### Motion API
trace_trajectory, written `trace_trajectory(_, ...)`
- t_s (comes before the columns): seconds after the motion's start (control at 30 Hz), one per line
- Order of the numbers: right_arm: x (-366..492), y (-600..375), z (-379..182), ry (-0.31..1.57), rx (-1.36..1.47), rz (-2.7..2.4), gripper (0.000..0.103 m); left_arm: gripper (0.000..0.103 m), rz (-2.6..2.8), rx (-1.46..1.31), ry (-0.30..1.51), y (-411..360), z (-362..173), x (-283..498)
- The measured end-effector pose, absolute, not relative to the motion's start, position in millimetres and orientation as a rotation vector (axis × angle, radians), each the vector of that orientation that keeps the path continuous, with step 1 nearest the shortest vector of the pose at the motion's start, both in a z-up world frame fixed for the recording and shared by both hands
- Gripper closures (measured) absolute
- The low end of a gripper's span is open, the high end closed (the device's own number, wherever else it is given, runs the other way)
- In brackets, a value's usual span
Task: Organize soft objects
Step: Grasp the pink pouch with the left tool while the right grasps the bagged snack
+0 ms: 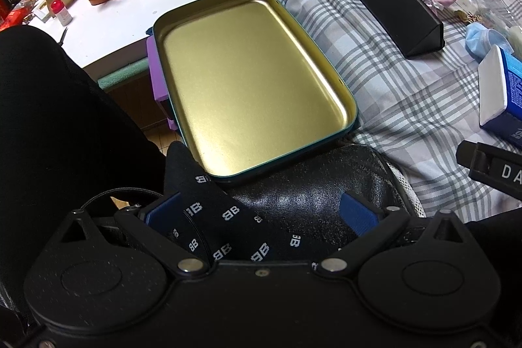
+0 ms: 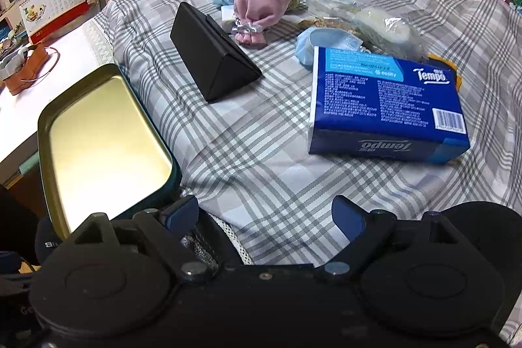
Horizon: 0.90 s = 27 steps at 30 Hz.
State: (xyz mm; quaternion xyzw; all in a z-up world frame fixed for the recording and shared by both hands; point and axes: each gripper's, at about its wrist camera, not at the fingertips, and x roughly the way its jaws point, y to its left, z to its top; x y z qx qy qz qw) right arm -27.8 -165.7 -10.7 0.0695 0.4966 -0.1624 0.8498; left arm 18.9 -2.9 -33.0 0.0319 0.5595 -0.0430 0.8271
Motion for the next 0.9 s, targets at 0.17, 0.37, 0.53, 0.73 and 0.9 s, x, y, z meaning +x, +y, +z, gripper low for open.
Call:
trace_trajectory(0.17,-24,-170,-14,1.059,0.170,-0.351,0.015,0.004,-0.112,0.090,1.189,-9,-36,23)
trace_trajectory(0.37,-19,-179,-14,1.073,0.220,-0.355,0.015,0.004,-0.167,0.126,1.193,-21,-38,34)
trace_trajectory(0.53,-16,-199,1,1.039,0.279,-0.372,0.019,0.005,-0.221,0.141,1.153,-34,-29,53)
trace_trajectory(0.73,-13,-244,38,0.901,0.324,-0.466,0.019,0.005,-0.295,0.173,1.096,-61,-10,85)
trace_trajectory(0.9,-1,-296,56,0.842,0.388,-0.577,0.019,0.005,-0.362,0.184,1.079,-86,0,114)
